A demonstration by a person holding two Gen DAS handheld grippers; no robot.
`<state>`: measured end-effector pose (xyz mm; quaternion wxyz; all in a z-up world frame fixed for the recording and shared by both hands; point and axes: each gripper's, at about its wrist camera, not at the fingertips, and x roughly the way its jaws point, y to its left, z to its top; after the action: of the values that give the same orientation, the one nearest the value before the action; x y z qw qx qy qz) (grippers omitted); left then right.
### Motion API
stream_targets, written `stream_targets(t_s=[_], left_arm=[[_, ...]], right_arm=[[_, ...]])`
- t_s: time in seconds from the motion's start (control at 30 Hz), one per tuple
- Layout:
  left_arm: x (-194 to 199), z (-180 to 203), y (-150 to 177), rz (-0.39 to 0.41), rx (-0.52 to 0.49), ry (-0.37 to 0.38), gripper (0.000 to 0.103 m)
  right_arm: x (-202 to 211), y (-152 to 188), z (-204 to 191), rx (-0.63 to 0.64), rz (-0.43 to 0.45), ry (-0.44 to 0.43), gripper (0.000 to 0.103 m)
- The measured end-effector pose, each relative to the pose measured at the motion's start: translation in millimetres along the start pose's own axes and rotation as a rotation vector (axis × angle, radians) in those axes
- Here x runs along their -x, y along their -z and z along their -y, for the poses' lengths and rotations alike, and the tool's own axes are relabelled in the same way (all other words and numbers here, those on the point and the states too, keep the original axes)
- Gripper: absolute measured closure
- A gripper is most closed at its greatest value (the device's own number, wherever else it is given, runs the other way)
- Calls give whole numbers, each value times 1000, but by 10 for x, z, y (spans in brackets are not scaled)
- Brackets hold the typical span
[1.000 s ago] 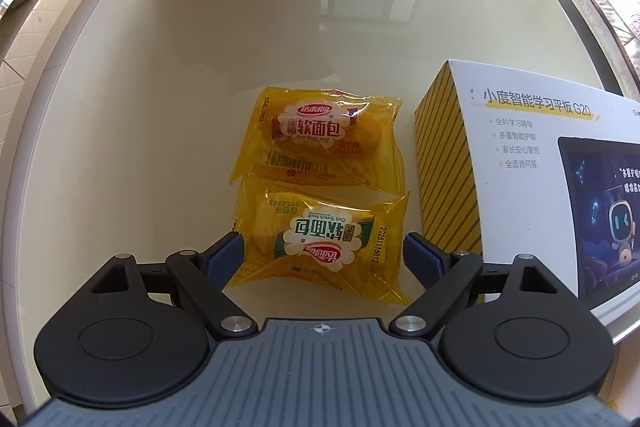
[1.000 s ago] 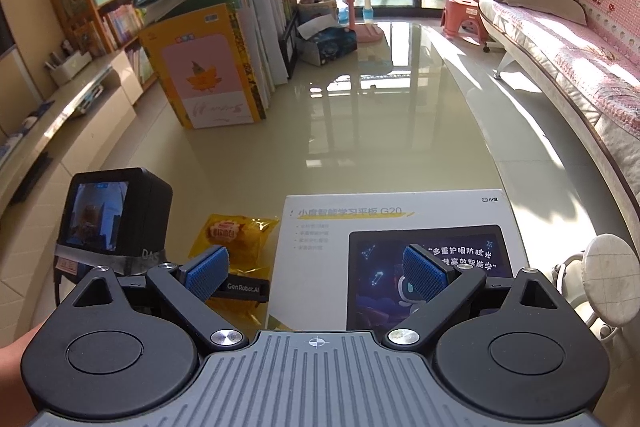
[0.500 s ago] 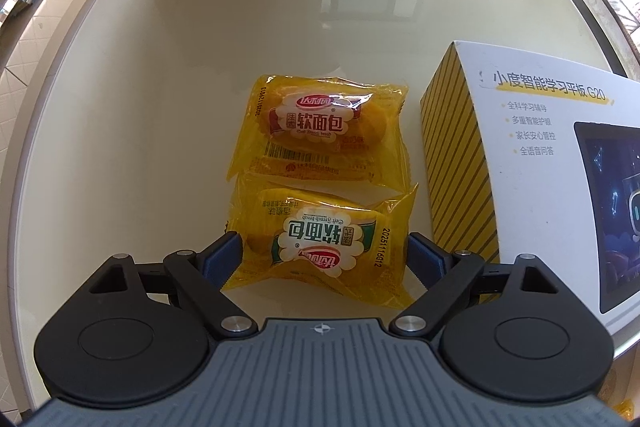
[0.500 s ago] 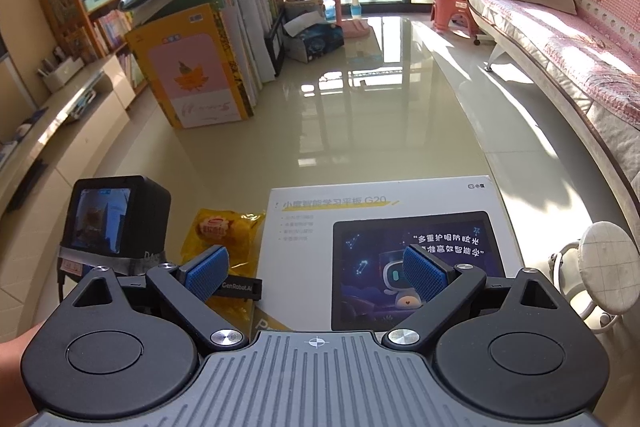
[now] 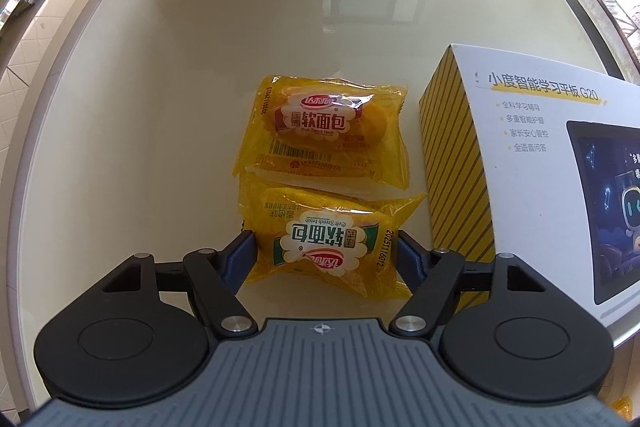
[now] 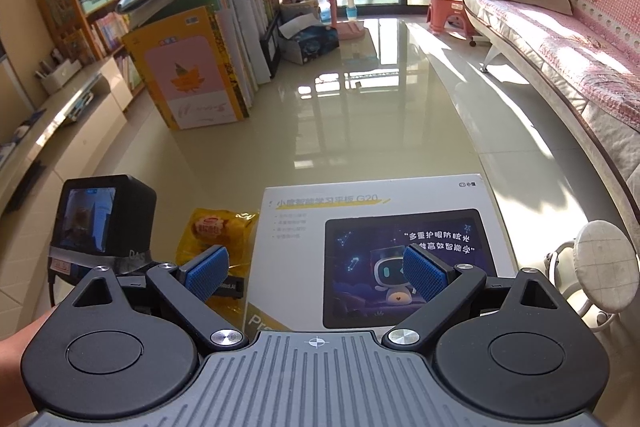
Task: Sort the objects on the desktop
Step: 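Close the left gripper on the green-label yellow bread packet, then carry the green-label packet with the left tool into the white box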
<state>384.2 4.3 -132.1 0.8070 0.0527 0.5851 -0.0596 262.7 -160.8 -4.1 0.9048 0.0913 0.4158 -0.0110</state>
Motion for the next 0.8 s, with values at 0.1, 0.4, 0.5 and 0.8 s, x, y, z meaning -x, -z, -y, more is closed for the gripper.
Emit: stream_targets(t_s=[0.1,0.4,0.5,0.8], left_arm=[[42,-44,-2,4,26,12,18],[386,-128,71,45,66,32,20],[652,-77,171,65,73,53,20],[1377,375,647,49,65,132,19]], right_arm=[[20,3,3,0,5,-1,8],[120,-16,7,3,16,-3,8],[192,-19,48,6,22,6,8],[544,33,338,-14,23,68,8]])
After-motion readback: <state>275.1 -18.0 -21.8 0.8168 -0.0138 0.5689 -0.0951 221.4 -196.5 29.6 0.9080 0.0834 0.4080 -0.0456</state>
